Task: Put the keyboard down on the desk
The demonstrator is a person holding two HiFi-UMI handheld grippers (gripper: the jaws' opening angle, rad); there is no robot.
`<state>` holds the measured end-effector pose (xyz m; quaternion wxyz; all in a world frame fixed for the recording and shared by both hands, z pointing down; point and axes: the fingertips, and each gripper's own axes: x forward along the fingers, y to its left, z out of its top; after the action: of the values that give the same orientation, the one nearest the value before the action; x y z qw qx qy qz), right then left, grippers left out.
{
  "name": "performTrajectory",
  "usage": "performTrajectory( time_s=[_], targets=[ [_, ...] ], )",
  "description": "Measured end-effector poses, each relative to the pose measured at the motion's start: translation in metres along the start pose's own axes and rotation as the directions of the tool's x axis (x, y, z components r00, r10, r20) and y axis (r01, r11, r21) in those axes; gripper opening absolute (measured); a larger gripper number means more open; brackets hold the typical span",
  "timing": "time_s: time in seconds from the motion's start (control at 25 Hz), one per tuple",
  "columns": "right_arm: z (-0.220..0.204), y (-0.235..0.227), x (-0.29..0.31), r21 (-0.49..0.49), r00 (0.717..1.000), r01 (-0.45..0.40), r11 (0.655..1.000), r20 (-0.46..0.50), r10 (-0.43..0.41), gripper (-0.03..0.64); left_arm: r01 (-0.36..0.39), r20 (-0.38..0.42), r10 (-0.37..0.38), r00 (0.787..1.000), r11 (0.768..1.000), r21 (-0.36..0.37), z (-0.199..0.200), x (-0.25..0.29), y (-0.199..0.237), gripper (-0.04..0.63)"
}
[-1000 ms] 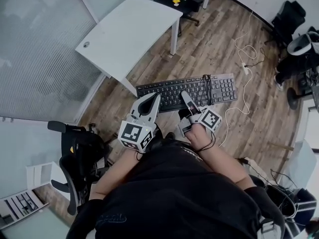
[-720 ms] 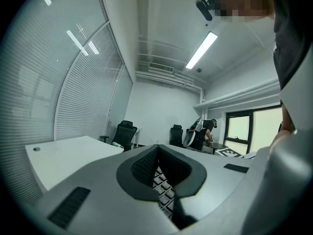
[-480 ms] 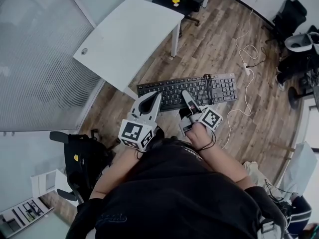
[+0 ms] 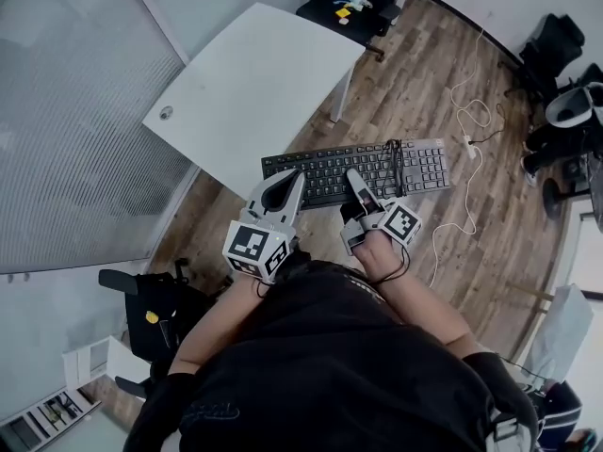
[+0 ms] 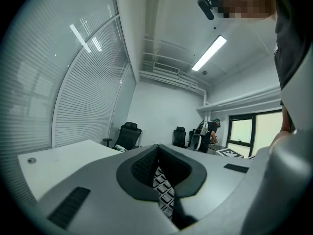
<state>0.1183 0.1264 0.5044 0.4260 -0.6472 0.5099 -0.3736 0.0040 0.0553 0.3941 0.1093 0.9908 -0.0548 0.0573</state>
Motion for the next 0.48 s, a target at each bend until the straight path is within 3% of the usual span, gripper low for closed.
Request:
performTrajectory(
  time_s=[0.48],
  targets=[
    [-0.022, 0.033, 0.101, 0.009, 0.998, -0.051, 0.999, -0.026, 0.051, 0.095, -0.052, 0.049, 0.051, 0.998, 0.998, 0.022, 0.035, -0.011, 0.093, 0.015]
  ],
)
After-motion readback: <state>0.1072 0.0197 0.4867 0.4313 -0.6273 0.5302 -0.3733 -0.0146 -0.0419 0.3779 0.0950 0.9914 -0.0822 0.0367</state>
